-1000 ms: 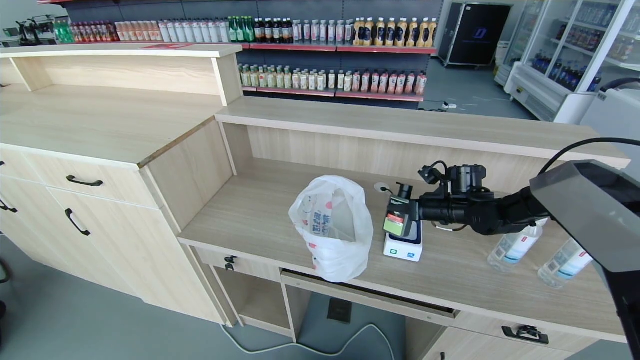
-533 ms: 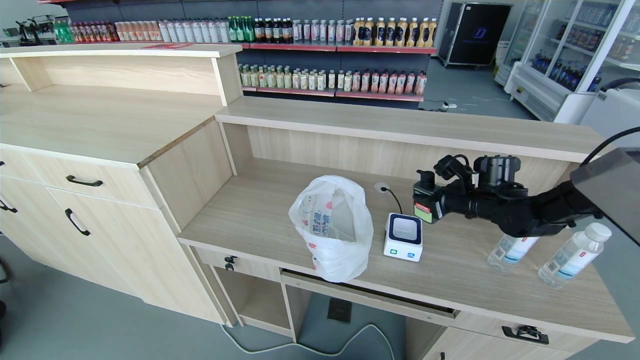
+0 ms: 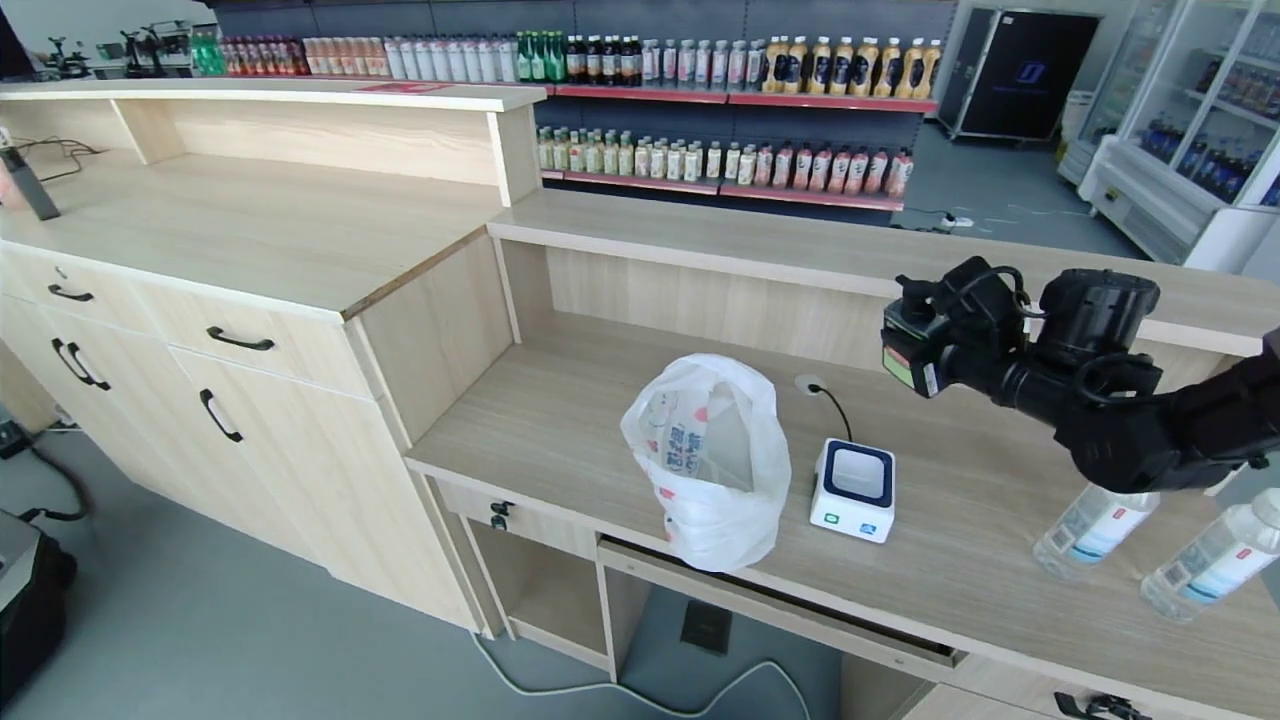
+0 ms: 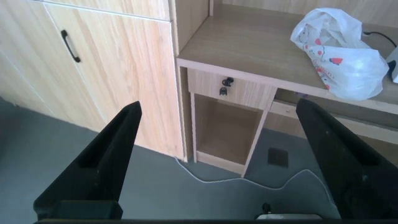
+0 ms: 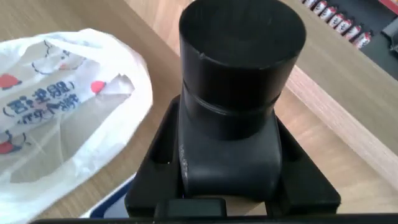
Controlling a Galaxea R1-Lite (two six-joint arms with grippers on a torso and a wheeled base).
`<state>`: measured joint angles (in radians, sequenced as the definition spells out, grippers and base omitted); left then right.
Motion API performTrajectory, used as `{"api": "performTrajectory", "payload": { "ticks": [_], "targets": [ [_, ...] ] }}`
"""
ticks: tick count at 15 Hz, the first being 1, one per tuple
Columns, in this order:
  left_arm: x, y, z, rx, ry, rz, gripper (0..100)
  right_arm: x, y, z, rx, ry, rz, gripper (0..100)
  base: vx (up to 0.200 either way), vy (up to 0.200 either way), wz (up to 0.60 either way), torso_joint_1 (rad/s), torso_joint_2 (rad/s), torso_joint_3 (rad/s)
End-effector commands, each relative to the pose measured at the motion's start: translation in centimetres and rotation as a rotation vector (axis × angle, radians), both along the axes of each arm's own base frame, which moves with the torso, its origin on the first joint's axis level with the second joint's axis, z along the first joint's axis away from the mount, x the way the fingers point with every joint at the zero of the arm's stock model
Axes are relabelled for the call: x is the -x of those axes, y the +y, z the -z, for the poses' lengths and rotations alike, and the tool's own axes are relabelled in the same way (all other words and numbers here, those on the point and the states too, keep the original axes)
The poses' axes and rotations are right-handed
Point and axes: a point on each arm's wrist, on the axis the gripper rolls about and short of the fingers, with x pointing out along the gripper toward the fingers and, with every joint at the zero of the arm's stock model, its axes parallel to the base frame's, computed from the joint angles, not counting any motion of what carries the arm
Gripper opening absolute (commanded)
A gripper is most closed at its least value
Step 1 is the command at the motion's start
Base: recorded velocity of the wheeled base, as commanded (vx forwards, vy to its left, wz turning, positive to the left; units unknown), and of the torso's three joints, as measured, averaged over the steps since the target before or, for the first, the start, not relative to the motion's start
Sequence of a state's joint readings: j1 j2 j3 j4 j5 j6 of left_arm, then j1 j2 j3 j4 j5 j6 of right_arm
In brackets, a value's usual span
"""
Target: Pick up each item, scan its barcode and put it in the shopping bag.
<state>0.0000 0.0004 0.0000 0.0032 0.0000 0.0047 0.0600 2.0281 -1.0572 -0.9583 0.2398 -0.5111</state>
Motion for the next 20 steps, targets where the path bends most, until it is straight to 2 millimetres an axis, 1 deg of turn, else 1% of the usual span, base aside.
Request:
{"api": "performTrajectory", "payload": {
  "ticks": [1,2,3,4,7,8,9,10,12,14,20],
  "targets": [
    [0.0,0.0,0.0,0.0,-0.001,0.0,100,-1.8,2.7,-0.6,-0.059,-0.037,0.011,0,0.0,0.0,0.6,0.007,0.0,-0.002],
    [0.0,0.0,0.0,0.0,-0.001,0.0,100,-2.6,3.8,-0.2,-0.109,-0.029,-0.013,0,0.0,0.0,0.0,0.0,0.0,0.0],
    [0.0,0.0,0.0,0.0,-0.001,0.0,100,-3.6,4.9,1.3,-0.153,0.01,-0.033,0,0.0,0.0,0.0,0.0,0.0,0.0],
    [0.0,0.0,0.0,0.0,-0.001,0.0,100,-3.9,5.6,2.9,-0.165,0.057,-0.045,0,0.0,0.0,0.0,0.0,0.0,0.0],
    [0.0,0.0,0.0,0.0,-0.001,0.0,100,-4.4,6.5,7.2,-0.177,0.183,-0.054,0,0.0,0.0,0.0,0.0,0.0,0.0],
    [0.0,0.0,0.0,0.0,-0.001,0.0,100,-4.5,6.5,8.0,-0.181,0.21,-0.05,0,0.0,0.0,0.0,0.0,0.0,0.0],
    [0.0,0.0,0.0,0.0,-0.001,0.0,100,-4.3,6.5,9.4,-0.19,0.268,-0.052,0,0.0,0.0,0.0,0.0,0.0,0.0],
    [0.0,0.0,0.0,0.0,-0.001,0.0,100,-4.2,6.6,10.4,-0.186,0.306,-0.062,0,0.0,0.0,0.0,0.0,0.0,0.0],
    [0.0,0.0,0.0,0.0,-0.001,0.0,100,-3.8,6.9,11.8,-0.181,0.363,-0.105,0,0.0,0.0,0.0,0.0,0.0,0.0],
    [0.0,0.0,0.0,0.0,-0.001,0.0,100,-3.5,7.4,12.8,-0.175,0.393,-0.138,0,0.0,0.0,0.0,0.0,0.0,0.0],
    [0.0,0.0,0.0,0.0,-0.001,0.0,100,-3.4,9.8,14.4,-0.163,0.415,-0.206,0,0.0,0.0,0.0,0.0,0.0,0.0]
  ]
}}
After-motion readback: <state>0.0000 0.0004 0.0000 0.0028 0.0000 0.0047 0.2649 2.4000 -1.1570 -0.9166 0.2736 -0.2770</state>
